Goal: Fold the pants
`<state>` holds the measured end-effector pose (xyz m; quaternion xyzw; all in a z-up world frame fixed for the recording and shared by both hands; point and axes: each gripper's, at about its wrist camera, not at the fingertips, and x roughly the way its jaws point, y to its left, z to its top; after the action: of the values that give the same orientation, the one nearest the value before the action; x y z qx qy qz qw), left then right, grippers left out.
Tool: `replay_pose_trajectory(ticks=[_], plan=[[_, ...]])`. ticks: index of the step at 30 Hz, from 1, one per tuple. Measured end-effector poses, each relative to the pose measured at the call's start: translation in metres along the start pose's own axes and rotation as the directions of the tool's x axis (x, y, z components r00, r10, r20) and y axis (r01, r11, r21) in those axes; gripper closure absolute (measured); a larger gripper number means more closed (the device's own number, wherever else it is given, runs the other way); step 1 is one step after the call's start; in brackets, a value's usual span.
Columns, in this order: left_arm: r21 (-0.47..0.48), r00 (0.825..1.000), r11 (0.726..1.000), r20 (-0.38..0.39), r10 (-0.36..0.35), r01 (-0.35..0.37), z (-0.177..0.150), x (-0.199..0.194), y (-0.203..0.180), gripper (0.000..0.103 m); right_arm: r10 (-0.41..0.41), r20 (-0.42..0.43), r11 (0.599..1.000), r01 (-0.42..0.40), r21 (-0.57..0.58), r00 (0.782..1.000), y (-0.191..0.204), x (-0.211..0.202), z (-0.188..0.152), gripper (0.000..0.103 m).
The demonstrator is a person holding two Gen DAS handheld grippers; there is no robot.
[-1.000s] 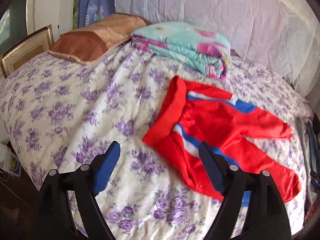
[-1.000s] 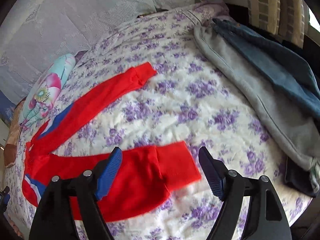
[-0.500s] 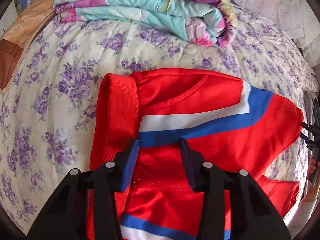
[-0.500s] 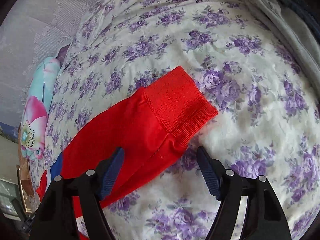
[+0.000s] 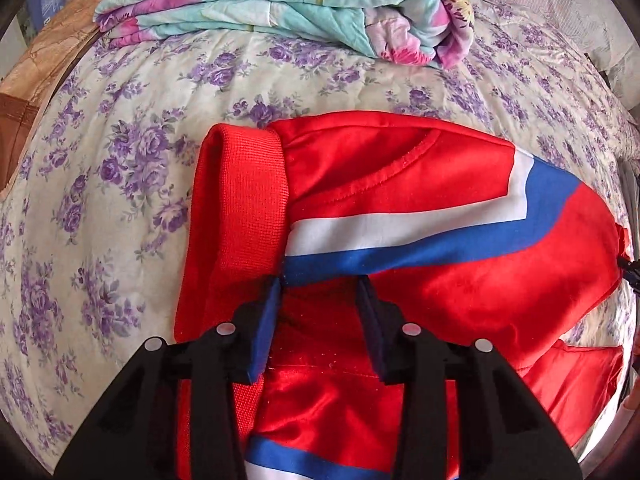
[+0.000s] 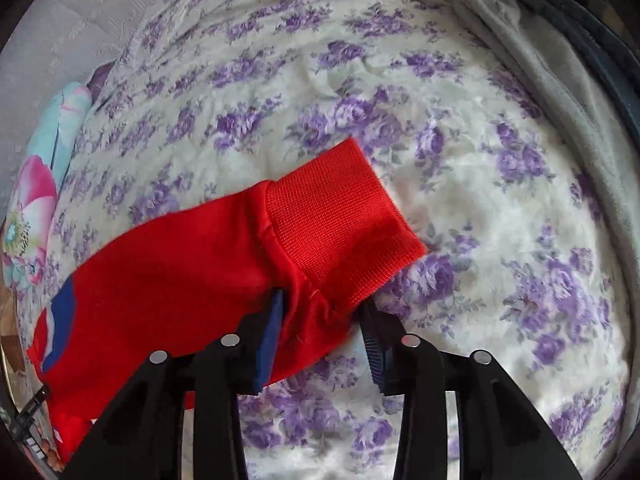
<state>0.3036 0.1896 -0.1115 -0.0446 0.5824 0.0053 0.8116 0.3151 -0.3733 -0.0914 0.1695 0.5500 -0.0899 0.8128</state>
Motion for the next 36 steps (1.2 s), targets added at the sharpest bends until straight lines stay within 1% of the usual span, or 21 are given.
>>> replay_pose_trajectory(ticks=[1, 3, 5, 7, 8, 9, 11, 13, 15, 17, 19, 21, 23, 25, 26, 27, 28, 31, 33, 34, 36], plan=[[0.016, 1.0, 1.0, -0.006, 0.011, -0.011, 0.001, -0.002, -0.003, 0.064, -0.034, 0.022, 0.998, 0.035, -0.043, 0.999, 0.006, -0.003, -0.001, 0.052], [0.046, 1.0, 0.999, -0.018, -0.005, 0.006, 0.001, -0.014, -0.005, 0.063, -0.074, -0.023, 0.995, 0.072, -0.065, 0.997, 0.013, -0.008, -0.003, 0.042], [0.049, 0.999, 0.998, 0.005, -0.04, 0.04, 0.0, -0.036, 0.005, 0.063, -0.061, -0.026, 0.996, 0.059, -0.06, 0.998, 0.015, -0.027, -0.01, 0.041], [0.053, 0.998, 0.999, 0.056, -0.013, 0.01, 0.003, -0.06, 0.016, 0.047, -0.066, 0.047, 0.992, 0.071, -0.103, 0.997, 0.023, -0.057, -0.027, 0.037], [0.06, 0.997, 0.998, 0.078, 0.003, -0.008, 0.008, -0.07, 0.02, 0.028, -0.068, 0.089, 0.988, 0.08, -0.134, 0.994, 0.028, -0.073, -0.038, 0.033], [0.083, 0.996, 0.996, 0.09, 0.008, -0.016, 0.013, -0.076, 0.022, 0.017, -0.052, 0.125, 0.984, 0.072, -0.163, 0.991, 0.032, -0.088, -0.052, 0.028], [0.128, 0.993, 0.991, 0.114, 0.028, -0.042, 0.03, -0.083, 0.023, 0.016, 0.023, 0.157, 0.975, 0.013, -0.223, 0.987, 0.04, -0.111, -0.083, 0.026], [0.199, 0.992, 0.979, 0.128, 0.012, -0.038, 0.05, -0.083, 0.021, 0.016, 0.095, 0.152, 0.962, -0.051, -0.27, 0.984, 0.046, -0.127, -0.114, 0.026], [0.29, 0.99, 0.956, 0.142, -0.007, -0.035, 0.07, -0.076, 0.014, 0.016, 0.121, 0.151, 0.951, -0.071, -0.301, 0.981, 0.056, -0.136, -0.143, 0.026], [0.358, 0.993, 0.933, 0.111, -0.025, -0.017, 0.085, -0.06, 0.006, 0.016, 0.118, 0.154, 0.945, -0.062, -0.322, 0.981, 0.062, -0.145, -0.167, 0.026], [0.411, 0.996, 0.91, 0.03, -0.082, 0.063, 0.094, -0.041, 0.0, 0.016, 0.106, 0.156, 0.946, -0.051, -0.321, 0.982, 0.067, -0.152, -0.185, 0.026], [0.455, 0.992, 0.882, -0.026, -0.125, 0.124, 0.1, -0.022, -0.005, 0.016, 0.09, 0.162, 0.954, -0.038, -0.297, 0.983, 0.066, -0.157, -0.197, 0.026], [0.468, 0.985, 0.867, -0.062, -0.159, 0.169, 0.104, -0.006, -0.004, 0.016, 0.04, 0.181, 0.963, 0.01, -0.27, 0.983, 0.066, -0.159, -0.198, 0.026], [0.454, 0.979, 0.867, -0.089, -0.184, 0.204, 0.107, 0.01, 0.001, 0.02, -0.005, 0.191, 0.962, 0.058, -0.268, 0.982, 0.07, -0.16, -0.193, 0.026], [0.436, 0.971, 0.868, -0.11, -0.211, 0.238, 0.109, 0.017, 0.005, 0.034, -0.017, 0.192, 0.959, 0.07, -0.273, 0.981, 0.073, -0.159, -0.188, 0.026], [0.41, 0.958, 0.867, -0.142, -0.247, 0.284, 0.111, 0.025, 0.01, 0.054, -0.025, 0.191, 0.956, 0.079, -0.282, 0.981, 0.079, -0.158, -0.183, 0.026], [0.386, 0.948, 0.866, -0.167, -0.272, 0.317, 0.111, 0.033, 0.015, 0.062, -0.029, 0.188, 0.951, 0.085, -0.299, 0.982, 0.088, -0.157, -0.176, 0.026], [0.38, 0.934, 0.854, -0.124, -0.334, 0.356, 0.103, 0.037, 0.025, 0.064, 0.025, 0.195, 0.918, 0.054, -0.393, 0.981, 0.125, -0.154, -0.152, 0.026], [0.395, 0.928, 0.842, -0.087, -0.363, 0.367, 0.096, 0.034, 0.028, 0.072, 0.108, 0.192, 0.874, -0.002, -0.485, 0.976, 0.159, -0.147, -0.136, 0.026], [0.388, 0.921, 0.84, -0.076, -0.381, 0.379, 0.095, 0.034, 0.03, 0.074, 0.16, 0.163, 0.843, -0.048, -0.536, 0.974, 0.178, -0.142, -0.127, 0.026], [0.372, 0.912, 0.838, -0.063, -0.406, 0.399, 0.094, 0.034, 0.035, 0.079, 0.255, 0.063, 0.755, -0.158, -0.637, 0.965, 0.222, -0.123, -0.108, 0.025]])
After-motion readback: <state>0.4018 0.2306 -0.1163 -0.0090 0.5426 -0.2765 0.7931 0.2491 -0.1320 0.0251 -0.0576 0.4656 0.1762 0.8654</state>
